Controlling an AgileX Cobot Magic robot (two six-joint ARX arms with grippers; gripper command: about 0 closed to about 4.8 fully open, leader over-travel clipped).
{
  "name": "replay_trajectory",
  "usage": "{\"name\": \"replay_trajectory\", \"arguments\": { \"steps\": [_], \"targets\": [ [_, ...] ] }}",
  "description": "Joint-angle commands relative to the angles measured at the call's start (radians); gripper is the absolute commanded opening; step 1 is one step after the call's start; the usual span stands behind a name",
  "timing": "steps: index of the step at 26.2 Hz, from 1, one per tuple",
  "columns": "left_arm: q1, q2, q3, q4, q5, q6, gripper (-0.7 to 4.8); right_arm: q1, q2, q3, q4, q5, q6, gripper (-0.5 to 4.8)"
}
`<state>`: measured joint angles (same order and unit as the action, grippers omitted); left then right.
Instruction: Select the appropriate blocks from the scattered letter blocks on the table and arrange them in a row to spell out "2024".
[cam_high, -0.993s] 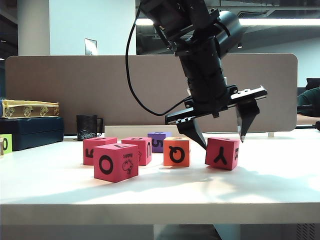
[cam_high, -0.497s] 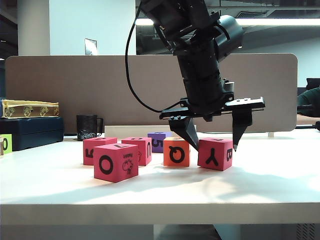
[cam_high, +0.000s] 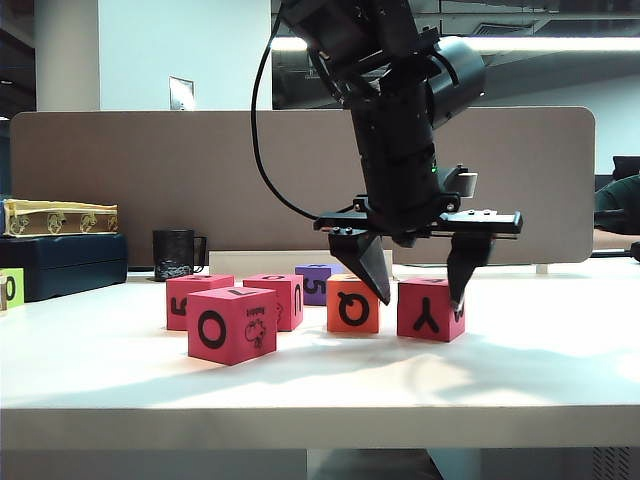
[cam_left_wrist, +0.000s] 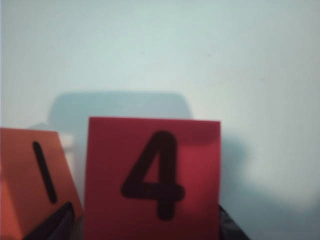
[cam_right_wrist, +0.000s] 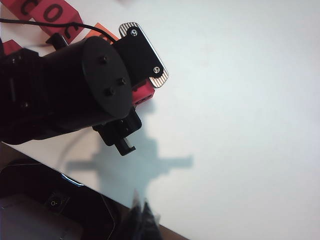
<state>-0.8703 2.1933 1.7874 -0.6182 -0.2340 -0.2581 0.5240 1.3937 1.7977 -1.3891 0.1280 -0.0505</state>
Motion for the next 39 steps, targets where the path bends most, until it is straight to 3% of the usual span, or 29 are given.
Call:
{"name": "replay_trajectory", "arguments": {
  "steps": [1, 13, 20, 23, 28, 34, 37, 39],
  "targets": [
    [-0.002, -0.013, 0.002, 0.026, -0.007, 0.023, 3.5, 0.001, -0.003, 0.004, 0.003, -0.002, 0.002, -0.02],
    [0.013, -0.11, 0.002, 0.195, 0.047, 0.054, 3.5, 0.001, -0.004, 0.004, 0.004, 0.005, 0.002, -0.02],
    [0.138, -0.235, 0.002, 0.2, 0.027, 0.067, 3.28, 0.001, -0.004, 0.004, 0.003, 0.005, 0.002, -0.02],
    [0.202, -0.262, 0.002, 0.154, 0.033, 0.067, 2.66, 0.001, -0.003, 0.004, 0.005, 0.005, 0.002, -0.02],
    [0.31, -0.299, 0.002, 0.06, 0.037, 0.09, 2.49, 0.001, -0.001, 0.0, 0.026, 0.005, 0.003, -0.02],
    [0.418, -0.336, 0.002, -0.014, 0.037, 0.131, 0.57, -0.001, 0.041, -0.001, 0.083, 0.005, 0.024, -0.02],
    [0.457, -0.354, 0.002, -0.035, 0.067, 0.161, 0.47, -0.001, 0.079, -0.001, 0.097, 0.003, 0.032, -0.02],
    [0.503, -0.375, 0.002, -0.068, 0.143, 0.208, -0.06, -0.002, 0.14, -0.001, 0.12, 0.001, 0.055, -0.02]
  ]
}}
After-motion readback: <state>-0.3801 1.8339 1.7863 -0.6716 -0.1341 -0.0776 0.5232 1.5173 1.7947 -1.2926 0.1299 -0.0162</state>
